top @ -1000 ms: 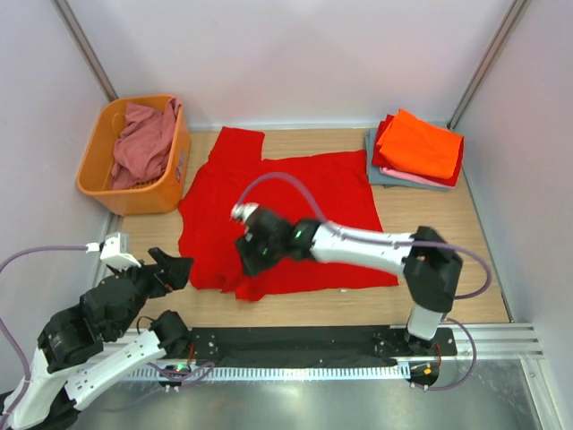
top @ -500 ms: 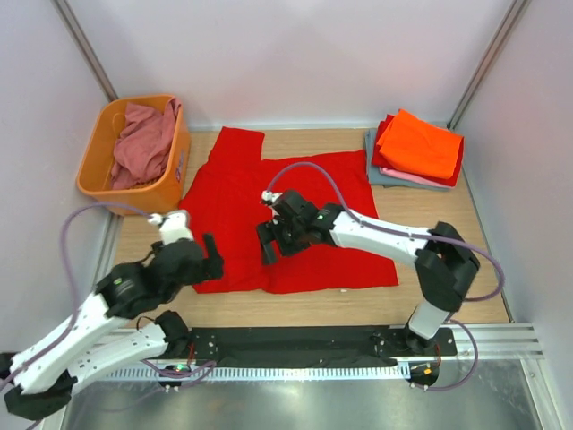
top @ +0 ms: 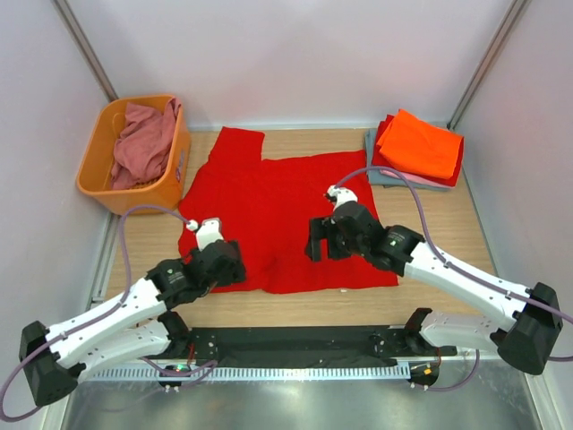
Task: Fold and stack the t-shirts
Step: Fold the tshirt
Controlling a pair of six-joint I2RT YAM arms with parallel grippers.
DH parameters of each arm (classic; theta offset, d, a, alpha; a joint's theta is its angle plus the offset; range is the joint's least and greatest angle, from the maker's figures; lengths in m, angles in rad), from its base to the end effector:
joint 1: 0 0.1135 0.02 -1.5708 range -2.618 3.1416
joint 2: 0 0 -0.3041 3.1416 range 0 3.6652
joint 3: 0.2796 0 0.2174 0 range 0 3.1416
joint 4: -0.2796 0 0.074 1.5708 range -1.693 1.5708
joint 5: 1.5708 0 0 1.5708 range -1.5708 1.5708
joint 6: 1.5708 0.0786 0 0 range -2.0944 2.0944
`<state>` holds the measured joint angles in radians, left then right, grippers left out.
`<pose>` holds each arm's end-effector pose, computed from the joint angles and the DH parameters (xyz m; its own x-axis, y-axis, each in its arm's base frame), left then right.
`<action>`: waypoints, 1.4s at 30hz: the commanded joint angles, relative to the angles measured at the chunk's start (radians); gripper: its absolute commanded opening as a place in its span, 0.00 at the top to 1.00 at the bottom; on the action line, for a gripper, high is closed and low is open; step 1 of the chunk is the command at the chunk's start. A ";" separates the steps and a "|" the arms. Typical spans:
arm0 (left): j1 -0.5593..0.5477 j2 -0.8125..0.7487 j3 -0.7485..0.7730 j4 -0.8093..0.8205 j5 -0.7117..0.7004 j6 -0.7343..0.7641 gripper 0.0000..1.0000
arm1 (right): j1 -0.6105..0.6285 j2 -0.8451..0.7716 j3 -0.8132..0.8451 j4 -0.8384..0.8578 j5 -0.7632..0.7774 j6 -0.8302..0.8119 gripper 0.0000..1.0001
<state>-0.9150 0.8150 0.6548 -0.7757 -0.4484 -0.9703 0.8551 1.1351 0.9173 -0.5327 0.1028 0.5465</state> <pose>0.0960 -0.0689 0.2441 -0.7373 -0.2609 -0.6231 -0.0901 0.9521 -0.2921 0.1504 0.1607 0.2988 -0.7468 -0.0711 -0.6612 -0.3667 0.8735 0.3203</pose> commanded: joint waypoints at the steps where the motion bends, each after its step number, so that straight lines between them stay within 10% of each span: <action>1: 0.010 0.056 -0.056 0.159 0.010 -0.037 0.32 | -0.001 -0.043 -0.037 -0.006 0.051 0.033 0.14; 42: 0.114 0.240 -0.175 0.276 0.102 -0.130 0.54 | -0.004 -0.112 -0.127 -0.016 0.080 0.052 0.13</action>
<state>-0.8043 1.0752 0.4740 -0.5140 -0.3382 -1.0893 0.8551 1.0466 0.7959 -0.5652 0.1646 0.5804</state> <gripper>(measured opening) 0.463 0.868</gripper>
